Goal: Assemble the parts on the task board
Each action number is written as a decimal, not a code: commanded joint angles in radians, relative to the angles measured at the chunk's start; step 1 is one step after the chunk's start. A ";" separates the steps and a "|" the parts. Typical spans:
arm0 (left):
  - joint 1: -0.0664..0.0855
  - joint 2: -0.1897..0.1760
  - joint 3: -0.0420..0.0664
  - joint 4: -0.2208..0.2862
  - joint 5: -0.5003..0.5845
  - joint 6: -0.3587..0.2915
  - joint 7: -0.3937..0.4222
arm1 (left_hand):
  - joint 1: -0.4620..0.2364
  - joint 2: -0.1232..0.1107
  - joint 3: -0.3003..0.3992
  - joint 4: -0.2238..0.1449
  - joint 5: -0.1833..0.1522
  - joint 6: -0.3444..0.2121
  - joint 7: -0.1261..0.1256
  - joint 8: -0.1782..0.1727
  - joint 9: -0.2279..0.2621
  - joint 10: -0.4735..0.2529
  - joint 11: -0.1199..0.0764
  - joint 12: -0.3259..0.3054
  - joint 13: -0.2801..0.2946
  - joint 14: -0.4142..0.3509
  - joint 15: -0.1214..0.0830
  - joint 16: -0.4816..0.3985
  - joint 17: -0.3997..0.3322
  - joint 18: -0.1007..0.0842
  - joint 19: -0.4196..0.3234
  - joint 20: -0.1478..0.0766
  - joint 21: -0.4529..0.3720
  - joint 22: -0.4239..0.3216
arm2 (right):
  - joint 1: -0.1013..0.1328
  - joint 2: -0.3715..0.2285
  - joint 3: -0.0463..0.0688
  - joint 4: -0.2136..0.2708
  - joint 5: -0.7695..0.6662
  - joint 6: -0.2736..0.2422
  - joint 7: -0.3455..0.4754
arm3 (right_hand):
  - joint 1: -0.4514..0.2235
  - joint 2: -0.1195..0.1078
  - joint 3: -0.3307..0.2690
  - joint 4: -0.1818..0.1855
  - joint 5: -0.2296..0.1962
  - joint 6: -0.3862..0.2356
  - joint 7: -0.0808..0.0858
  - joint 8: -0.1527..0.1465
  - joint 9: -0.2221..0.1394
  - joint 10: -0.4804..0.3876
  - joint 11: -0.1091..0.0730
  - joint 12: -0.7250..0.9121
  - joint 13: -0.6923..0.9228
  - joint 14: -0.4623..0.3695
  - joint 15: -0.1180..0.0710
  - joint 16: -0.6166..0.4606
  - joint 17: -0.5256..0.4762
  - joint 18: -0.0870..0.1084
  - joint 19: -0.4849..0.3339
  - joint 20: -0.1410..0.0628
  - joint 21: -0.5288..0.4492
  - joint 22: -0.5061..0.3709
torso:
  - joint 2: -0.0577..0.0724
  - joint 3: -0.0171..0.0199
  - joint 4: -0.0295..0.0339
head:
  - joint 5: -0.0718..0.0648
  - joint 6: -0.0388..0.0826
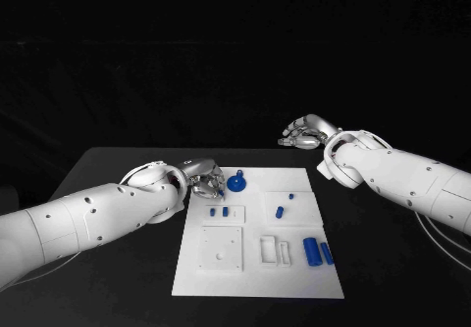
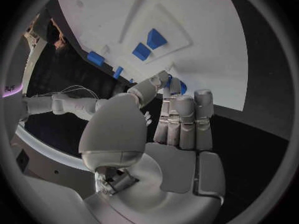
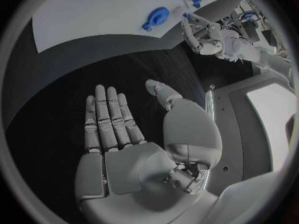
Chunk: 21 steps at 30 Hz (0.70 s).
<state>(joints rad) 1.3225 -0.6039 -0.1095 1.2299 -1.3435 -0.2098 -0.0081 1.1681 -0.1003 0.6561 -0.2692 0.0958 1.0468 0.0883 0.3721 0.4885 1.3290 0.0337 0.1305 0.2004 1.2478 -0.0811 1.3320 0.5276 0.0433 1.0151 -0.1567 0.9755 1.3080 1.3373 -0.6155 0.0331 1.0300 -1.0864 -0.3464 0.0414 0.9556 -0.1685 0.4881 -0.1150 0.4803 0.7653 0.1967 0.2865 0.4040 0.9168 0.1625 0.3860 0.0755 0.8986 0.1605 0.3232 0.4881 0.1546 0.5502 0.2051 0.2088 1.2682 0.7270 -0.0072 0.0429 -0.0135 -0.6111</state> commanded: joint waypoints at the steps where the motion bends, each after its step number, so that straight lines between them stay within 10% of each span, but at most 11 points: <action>1: -0.003 0.007 0.000 -0.004 0.006 0.016 0.005 | -0.001 0.006 0.004 0.001 0.006 0.011 0.001 0.006 0.001 0.007 -0.001 -0.003 0.001 0.006 0.001 0.007 -0.001 0.079 0.004 -0.014 0.005 0.013 | 0.000 0.000 0.000 0.001 -0.002 0.009 0.009 | -0.004 -0.001 -0.003 0.005 0.005 -0.006 0.020 0.007 -0.002 0.000 0.004 0.006 -0.002 -0.008 0.001 -0.004 -0.001 0.015 -0.004 0.004 -0.007 0.001 | -0.001 0.0009 0.0005 | -0.002 -0.001; 21: -0.011 0.014 -0.004 -0.013 -0.003 0.067 -0.013 | 0.000 0.007 0.005 0.000 0.005 0.011 0.001 0.005 0.001 0.008 -0.002 -0.005 0.001 0.005 0.000 0.007 -0.002 0.078 0.004 -0.015 0.005 0.013 | 0.000 -0.001 0.000 0.001 -0.002 0.009 0.009 | -0.004 -0.001 -0.004 0.005 0.005 -0.007 0.020 0.007 -0.002 0.000 0.004 0.006 -0.002 -0.008 0.001 -0.004 -0.002 0.016 -0.003 0.004 -0.008 0.002 | -0.001 0.0005 0.0007 | 0.000 -0.004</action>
<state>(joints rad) 1.3149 -0.5923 -0.1112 1.2150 -1.3437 -0.1753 -0.0132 1.1646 -0.1039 0.6559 -0.2694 0.0956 1.0490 0.0861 0.3748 0.4889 1.3289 0.0336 0.1303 0.2000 1.2479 -0.0809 1.3320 0.5272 0.0434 1.0152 -0.1563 0.9755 1.3077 1.3372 -0.6164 0.0331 1.0301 -1.0864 -0.3462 0.0414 0.9555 -0.1685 0.4853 -0.1122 0.4802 0.7653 0.1967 0.2865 0.4032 0.9168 0.1625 0.3860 0.0748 0.8987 0.1605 0.3233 0.4881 0.1546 0.5501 0.2051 0.2050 1.2691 0.7261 -0.0062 0.0433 -0.0126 -0.6150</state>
